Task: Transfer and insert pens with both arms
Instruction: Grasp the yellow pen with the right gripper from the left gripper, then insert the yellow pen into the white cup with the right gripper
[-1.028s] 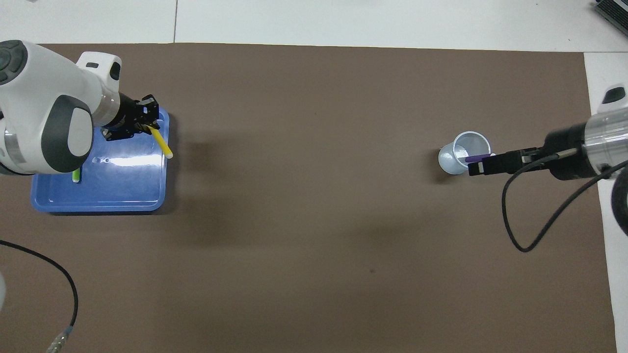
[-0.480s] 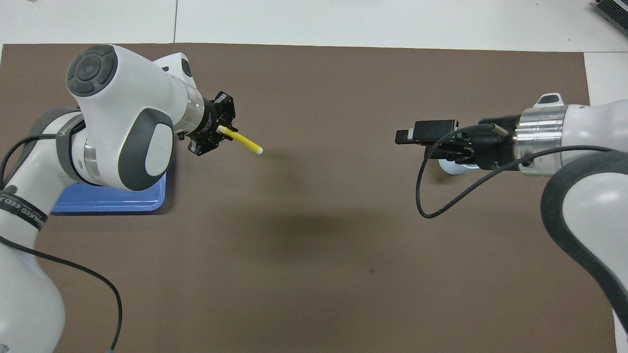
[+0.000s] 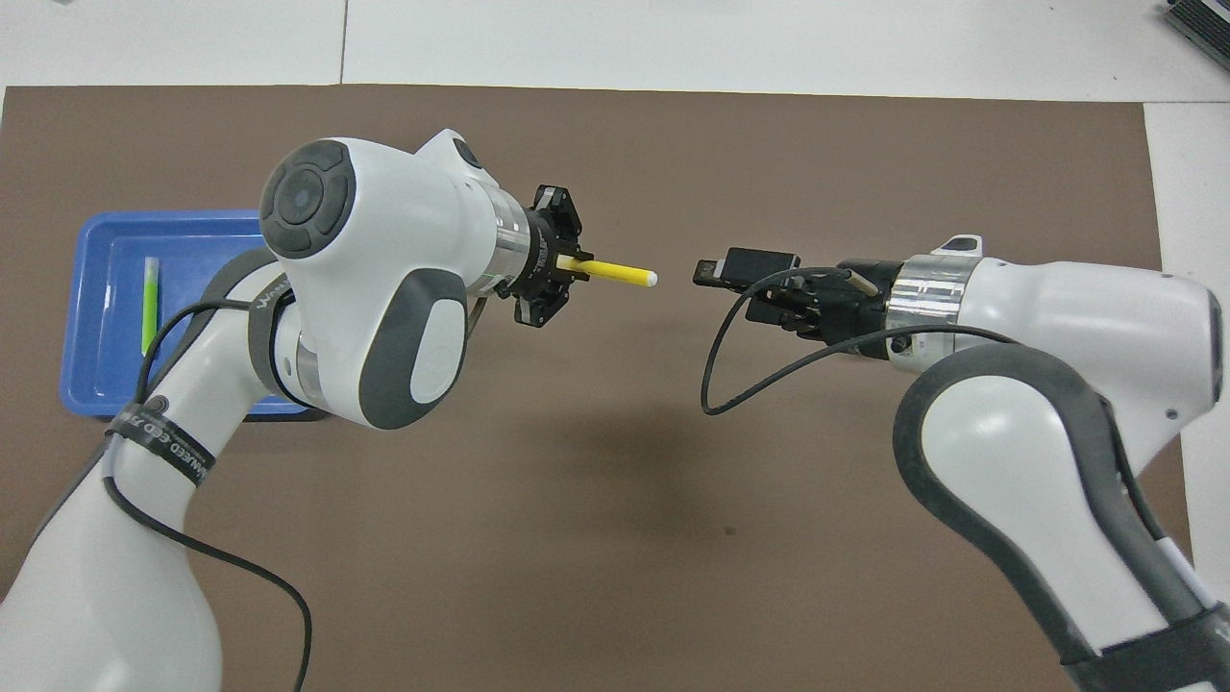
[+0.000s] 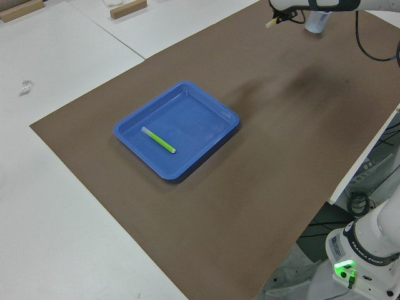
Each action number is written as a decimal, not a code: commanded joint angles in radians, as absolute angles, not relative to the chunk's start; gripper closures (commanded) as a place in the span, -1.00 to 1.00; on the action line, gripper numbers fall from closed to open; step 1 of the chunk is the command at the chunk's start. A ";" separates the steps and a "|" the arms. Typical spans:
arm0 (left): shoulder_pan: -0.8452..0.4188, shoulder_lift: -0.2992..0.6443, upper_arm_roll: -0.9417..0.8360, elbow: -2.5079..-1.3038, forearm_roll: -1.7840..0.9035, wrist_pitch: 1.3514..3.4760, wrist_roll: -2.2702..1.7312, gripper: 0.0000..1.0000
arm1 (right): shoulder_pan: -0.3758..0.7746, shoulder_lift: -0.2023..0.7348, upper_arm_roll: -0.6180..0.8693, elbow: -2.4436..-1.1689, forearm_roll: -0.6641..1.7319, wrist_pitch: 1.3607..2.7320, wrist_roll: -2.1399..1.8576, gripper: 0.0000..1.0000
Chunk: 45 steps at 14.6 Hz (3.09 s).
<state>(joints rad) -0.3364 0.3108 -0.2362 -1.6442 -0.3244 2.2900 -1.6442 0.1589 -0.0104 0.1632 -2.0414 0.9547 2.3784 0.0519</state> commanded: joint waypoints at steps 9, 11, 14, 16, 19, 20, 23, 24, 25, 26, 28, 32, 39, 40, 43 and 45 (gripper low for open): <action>-0.408 0.298 -0.288 -1.652 -0.341 2.373 -1.758 1.00 | 0.173 0.002 0.161 -2.054 0.976 2.410 0.038 -0.47; -0.410 0.298 -0.288 -1.652 -0.341 2.373 -1.756 1.00 | 0.173 0.002 0.161 -2.054 0.976 2.408 0.023 -0.21; -0.422 0.298 -0.288 -1.655 -0.341 2.373 -1.756 1.00 | 0.158 -0.002 0.160 -2.054 0.971 2.384 -0.032 -0.04; -0.423 0.299 -0.288 -1.654 -0.339 2.373 -1.755 1.00 | 0.155 -0.005 0.158 -2.052 0.966 2.376 -0.034 0.00; -0.423 0.298 -0.288 -1.654 -0.337 2.373 -1.755 1.00 | 0.126 -0.006 0.158 -2.051 0.959 2.353 -0.054 0.07; -0.423 0.298 -0.288 -1.654 -0.337 2.375 -1.755 1.00 | 0.118 -0.006 0.158 -2.049 0.959 2.344 -0.063 0.13; -0.422 0.299 -0.288 -1.654 -0.337 2.379 -1.753 1.00 | 0.124 -0.008 0.158 -2.051 0.959 2.347 -0.061 0.25; -0.420 0.299 -0.288 -1.655 -0.337 2.388 -1.753 1.00 | 0.126 -0.008 0.158 -2.051 0.959 2.347 -0.058 0.25; -0.420 0.299 -0.288 -1.657 -0.337 2.393 -1.753 1.00 | 0.127 -0.008 0.160 -2.051 0.959 2.347 -0.054 0.25; -0.420 0.299 -0.288 -1.657 -0.337 2.398 -1.753 1.00 | 0.129 -0.009 0.160 -2.051 0.960 2.347 -0.051 0.25; -0.422 0.299 -0.288 -1.658 -0.337 2.410 -1.755 1.00 | 0.130 -0.009 0.160 -2.051 0.960 2.347 -0.052 0.25; -0.420 0.299 -0.288 -1.660 -0.337 2.416 -1.753 1.00 | 0.129 -0.009 0.158 -2.051 0.959 2.347 -0.057 0.42; -0.420 0.299 -0.287 -1.661 -0.337 2.418 -1.747 1.00 | 0.118 -0.006 0.158 -2.048 0.959 2.341 -0.075 1.00; -0.420 0.299 -0.287 -1.660 -0.336 2.418 -1.746 1.00 | 0.118 -0.005 0.158 -2.046 0.959 2.342 -0.075 1.00; -0.417 0.299 -0.287 -1.660 -0.331 2.415 -1.744 0.19 | 0.115 -0.002 0.156 -2.034 0.956 2.342 -0.077 1.00; -0.411 0.298 -0.284 -1.658 -0.331 2.402 -1.750 -0.14 | 0.104 0.002 0.156 -2.017 0.922 2.339 -0.075 1.00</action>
<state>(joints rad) -0.4109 0.3113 -0.2960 -1.6445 -0.3267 2.4042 -1.7472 0.1337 0.0038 0.1522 -2.0378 0.9474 2.3596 -0.0513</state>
